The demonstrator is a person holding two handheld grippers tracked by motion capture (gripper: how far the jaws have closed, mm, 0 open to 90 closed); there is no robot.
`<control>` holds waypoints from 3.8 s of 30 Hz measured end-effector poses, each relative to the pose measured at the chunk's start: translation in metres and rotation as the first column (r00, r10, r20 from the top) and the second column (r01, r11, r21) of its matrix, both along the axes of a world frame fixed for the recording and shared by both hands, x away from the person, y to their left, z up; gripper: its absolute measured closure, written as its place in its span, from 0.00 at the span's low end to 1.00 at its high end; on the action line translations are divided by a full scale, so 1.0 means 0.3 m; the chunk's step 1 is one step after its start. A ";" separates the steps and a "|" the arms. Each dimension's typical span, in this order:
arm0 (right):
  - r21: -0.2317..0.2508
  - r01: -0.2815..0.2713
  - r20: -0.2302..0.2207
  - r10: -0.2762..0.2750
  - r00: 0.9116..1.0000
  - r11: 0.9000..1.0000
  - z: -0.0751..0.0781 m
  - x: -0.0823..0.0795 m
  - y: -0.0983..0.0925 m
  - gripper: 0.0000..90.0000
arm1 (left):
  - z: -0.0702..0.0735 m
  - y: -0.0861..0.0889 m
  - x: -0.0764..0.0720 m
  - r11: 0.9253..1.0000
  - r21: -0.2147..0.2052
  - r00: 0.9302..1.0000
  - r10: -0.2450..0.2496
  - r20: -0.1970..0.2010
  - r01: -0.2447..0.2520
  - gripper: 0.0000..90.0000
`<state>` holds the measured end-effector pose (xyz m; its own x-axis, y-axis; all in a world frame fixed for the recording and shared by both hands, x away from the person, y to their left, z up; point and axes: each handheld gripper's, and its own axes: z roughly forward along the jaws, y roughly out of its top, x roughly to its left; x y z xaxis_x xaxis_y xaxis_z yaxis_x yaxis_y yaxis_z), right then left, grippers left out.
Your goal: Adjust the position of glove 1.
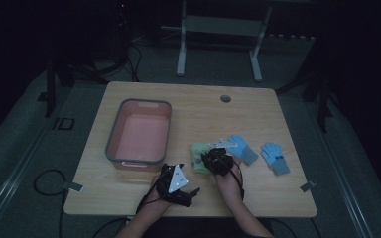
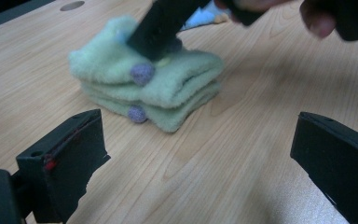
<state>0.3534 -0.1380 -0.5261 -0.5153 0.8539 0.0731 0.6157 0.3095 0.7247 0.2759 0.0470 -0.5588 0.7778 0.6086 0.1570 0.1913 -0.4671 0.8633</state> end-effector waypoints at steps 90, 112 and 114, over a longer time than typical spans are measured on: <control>0.211 -0.303 -0.209 0.346 0.915 0.929 -0.027 0.281 -0.105 0.76 | 0.064 -0.155 0.232 0.915 0.334 0.974 -0.226 -0.035 0.224 0.80; 0.238 -0.350 -0.090 0.379 0.921 0.906 0.181 0.248 -0.092 0.77 | 0.294 -0.116 0.207 0.900 0.381 0.973 -0.229 0.002 0.211 0.81; 0.234 -0.358 -0.080 0.385 0.920 0.904 0.202 0.248 -0.080 0.77 | 0.314 -0.105 0.208 0.902 0.379 0.975 -0.224 0.003 0.206 0.81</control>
